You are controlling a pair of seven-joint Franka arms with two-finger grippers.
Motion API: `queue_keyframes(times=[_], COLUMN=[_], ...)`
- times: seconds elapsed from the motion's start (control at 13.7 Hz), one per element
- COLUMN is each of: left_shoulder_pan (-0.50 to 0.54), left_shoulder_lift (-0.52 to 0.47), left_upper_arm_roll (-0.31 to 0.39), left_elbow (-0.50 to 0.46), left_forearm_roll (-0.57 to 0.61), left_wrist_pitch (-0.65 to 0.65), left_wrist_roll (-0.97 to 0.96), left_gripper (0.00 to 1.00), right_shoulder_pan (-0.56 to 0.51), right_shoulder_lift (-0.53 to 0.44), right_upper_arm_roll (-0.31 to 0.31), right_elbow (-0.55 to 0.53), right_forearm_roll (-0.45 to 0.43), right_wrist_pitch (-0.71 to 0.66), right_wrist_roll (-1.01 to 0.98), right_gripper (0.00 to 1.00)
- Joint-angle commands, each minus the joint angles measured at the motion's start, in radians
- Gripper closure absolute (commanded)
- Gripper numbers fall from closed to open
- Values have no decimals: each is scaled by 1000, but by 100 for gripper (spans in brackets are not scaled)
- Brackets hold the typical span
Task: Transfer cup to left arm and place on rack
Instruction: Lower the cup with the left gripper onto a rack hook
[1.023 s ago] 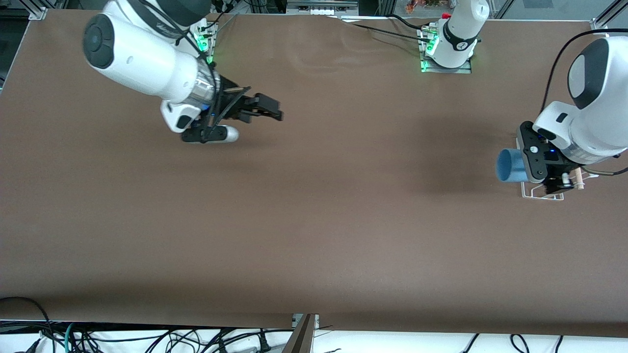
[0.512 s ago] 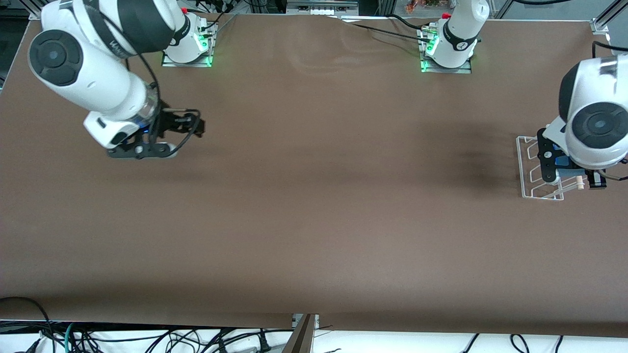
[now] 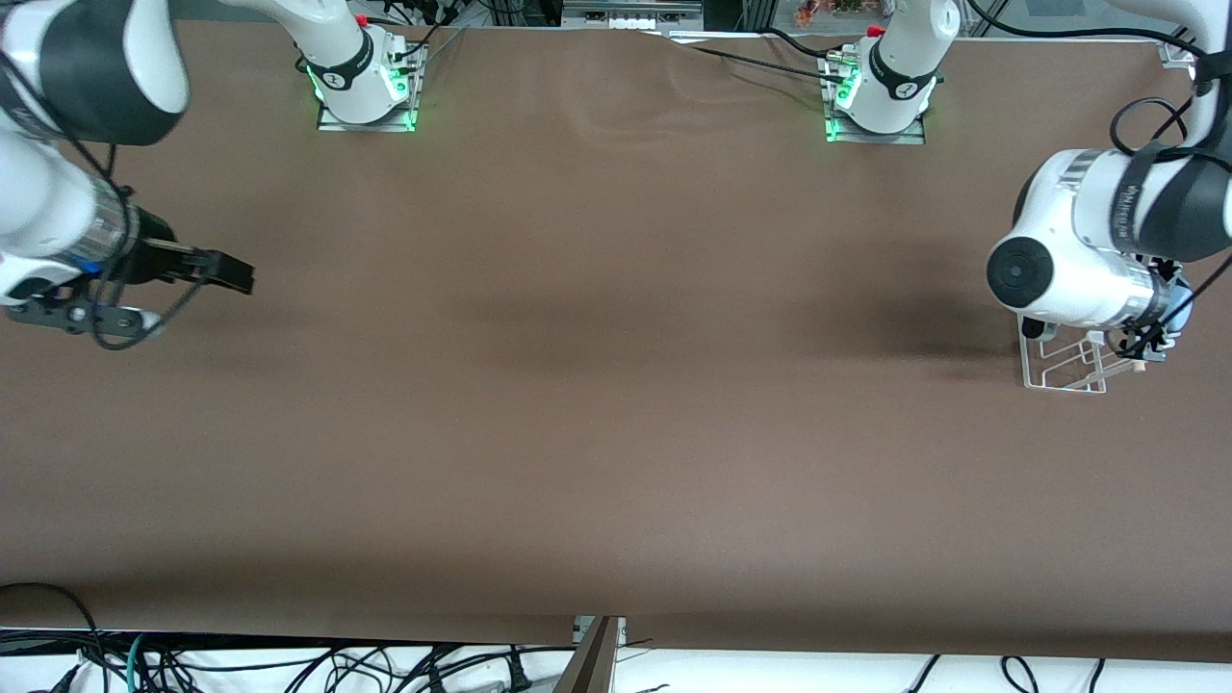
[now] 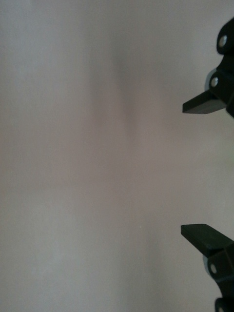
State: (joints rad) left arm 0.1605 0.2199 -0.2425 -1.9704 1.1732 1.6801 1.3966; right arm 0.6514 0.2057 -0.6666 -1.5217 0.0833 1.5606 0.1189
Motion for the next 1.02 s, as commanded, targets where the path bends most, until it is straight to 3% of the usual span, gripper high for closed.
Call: queue_keyframes(times=[0.0, 0.15, 0.22, 0.37, 0.44, 0.66, 0.8, 0.95], left_shoulder_pan=[72, 82, 92, 122, 129, 152, 143, 145], left_shoulder_lift=[-97, -148, -158, -165, -163, -154, -145, -129], left_upper_arm_roll=[-70, -70, -70, -70, -70, -70, -72, -70], left_elbow=[-154, -258, -299, -337, -340, -369, -370, -370], left_forearm_roll=[91, 112, 159, 218, 245, 361, 378, 425], left_wrist_pitch=[-8, -2, 1, 47, 68, 122, 125, 128], left_wrist_roll=[-34, -73, -99, -151, -159, -266, -298, -338], left_gripper=[100, 100, 100, 100, 100, 100, 100, 100], right_shoulder_pan=[-13, -26, -82, -333, -427, -655, -713, -730], right_shoulder_lift=[-9, 3, 3, 1, -2, -35, -119, -245], right_upper_arm_roll=[-57, -42, 17, 318, 431, 649, 718, 742], right_elbow=[69, 75, 75, 89, 121, 112, 19, -140], right_forearm_roll=[-7, -2, 3, -22, -58, -79, -133, -163], right_wrist_pitch=[-85, -116, -122, -105, -68, -5, -19, -24], right_wrist_roll=[-64, -61, -67, -61, -59, -64, -59, -45], right_gripper=[0, 0, 0, 0, 0, 0, 0, 0])
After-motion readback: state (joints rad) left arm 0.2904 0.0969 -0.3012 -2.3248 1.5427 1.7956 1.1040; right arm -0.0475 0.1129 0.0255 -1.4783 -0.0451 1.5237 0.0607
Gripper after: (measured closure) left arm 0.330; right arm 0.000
